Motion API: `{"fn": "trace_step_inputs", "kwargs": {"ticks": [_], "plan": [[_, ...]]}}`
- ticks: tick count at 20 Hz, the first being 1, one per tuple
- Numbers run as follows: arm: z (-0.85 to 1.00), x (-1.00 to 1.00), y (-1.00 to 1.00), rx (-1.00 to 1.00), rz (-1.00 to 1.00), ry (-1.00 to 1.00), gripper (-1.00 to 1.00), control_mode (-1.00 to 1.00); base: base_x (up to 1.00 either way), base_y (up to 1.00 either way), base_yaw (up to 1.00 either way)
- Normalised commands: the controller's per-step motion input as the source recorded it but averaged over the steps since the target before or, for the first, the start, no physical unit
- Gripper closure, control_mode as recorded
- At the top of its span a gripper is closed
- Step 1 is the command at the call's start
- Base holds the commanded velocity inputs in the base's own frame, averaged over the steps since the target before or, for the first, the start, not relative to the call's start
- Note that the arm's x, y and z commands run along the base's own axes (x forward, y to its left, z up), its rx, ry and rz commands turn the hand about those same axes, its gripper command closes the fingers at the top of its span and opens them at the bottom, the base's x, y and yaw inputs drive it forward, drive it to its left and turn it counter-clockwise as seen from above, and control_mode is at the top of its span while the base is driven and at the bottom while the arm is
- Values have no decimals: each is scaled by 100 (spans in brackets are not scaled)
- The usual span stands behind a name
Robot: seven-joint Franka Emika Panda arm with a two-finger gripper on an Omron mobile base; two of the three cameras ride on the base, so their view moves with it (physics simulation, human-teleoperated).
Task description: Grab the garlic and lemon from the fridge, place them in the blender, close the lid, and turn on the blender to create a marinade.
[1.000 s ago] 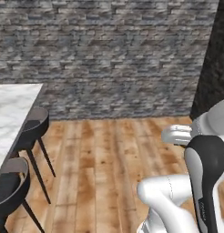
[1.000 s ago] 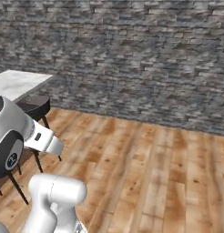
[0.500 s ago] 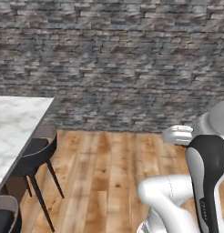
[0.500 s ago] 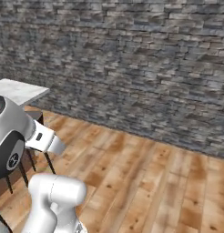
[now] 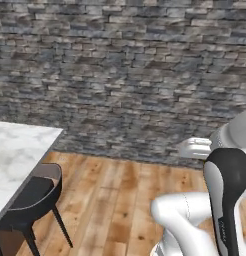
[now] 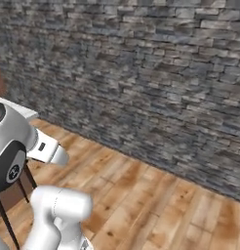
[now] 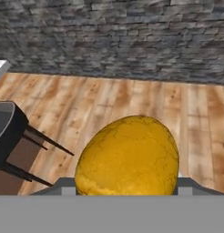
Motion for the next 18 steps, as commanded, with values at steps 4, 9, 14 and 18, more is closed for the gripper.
{"fn": "trace_step_inputs", "kwargs": {"ticks": [4,9,14,18], "plan": [[0,0,0,0,0,0,100,100,100,-1,50],[0,0,0,0,0,0,100,100,100,-6,62],[0,0,0,0,0,0,100,100,100,-7,58],[0,0,0,0,0,0,100,100,100,-20,52]]}}
